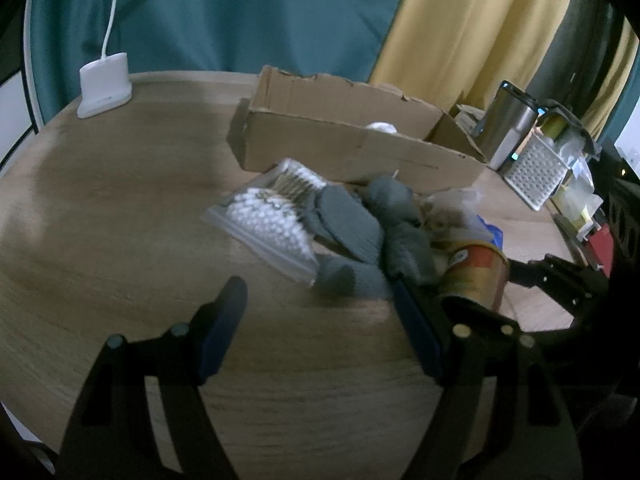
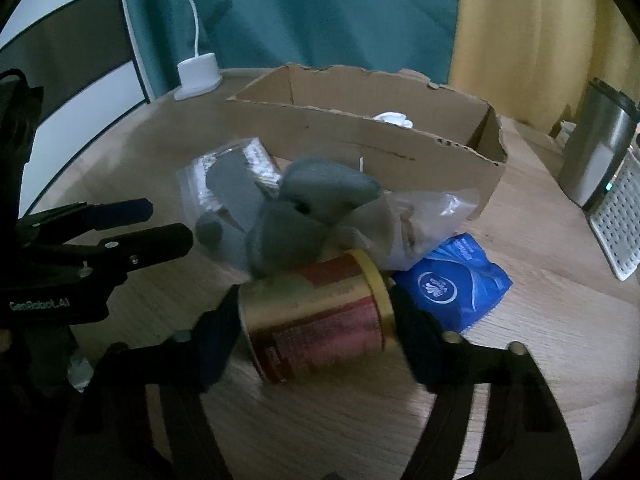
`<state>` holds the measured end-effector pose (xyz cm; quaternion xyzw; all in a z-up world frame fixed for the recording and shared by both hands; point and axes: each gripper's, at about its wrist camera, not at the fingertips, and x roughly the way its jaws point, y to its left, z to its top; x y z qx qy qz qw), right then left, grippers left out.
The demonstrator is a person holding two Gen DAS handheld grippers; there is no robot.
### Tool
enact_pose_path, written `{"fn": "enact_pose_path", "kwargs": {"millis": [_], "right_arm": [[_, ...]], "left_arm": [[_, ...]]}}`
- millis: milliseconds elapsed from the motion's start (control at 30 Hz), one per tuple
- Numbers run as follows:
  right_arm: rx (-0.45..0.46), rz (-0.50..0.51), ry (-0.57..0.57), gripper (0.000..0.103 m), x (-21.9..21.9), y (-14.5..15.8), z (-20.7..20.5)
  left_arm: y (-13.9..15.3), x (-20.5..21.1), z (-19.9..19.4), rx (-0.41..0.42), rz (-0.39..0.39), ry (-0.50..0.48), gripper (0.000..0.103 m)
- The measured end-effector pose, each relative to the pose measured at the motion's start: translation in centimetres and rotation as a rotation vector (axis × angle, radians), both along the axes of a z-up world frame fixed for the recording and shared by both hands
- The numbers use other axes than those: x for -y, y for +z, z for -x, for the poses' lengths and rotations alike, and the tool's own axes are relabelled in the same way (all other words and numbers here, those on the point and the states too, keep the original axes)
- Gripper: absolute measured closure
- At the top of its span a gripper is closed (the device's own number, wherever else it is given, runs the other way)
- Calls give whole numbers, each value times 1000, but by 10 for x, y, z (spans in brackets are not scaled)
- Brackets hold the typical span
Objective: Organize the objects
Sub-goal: 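Grasp the red-and-gold can with the right gripper and lift it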
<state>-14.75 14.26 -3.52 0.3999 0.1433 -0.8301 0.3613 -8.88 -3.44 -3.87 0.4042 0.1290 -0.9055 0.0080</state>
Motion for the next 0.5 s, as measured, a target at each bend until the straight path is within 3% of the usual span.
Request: {"fn": "enact_pose_path", "kwargs": {"millis": [500], "right_arm": [[-18,38,-4,34,-11,13,-8]], "left_arm": [[10,-11,0,-9,25,-22,26]]}}
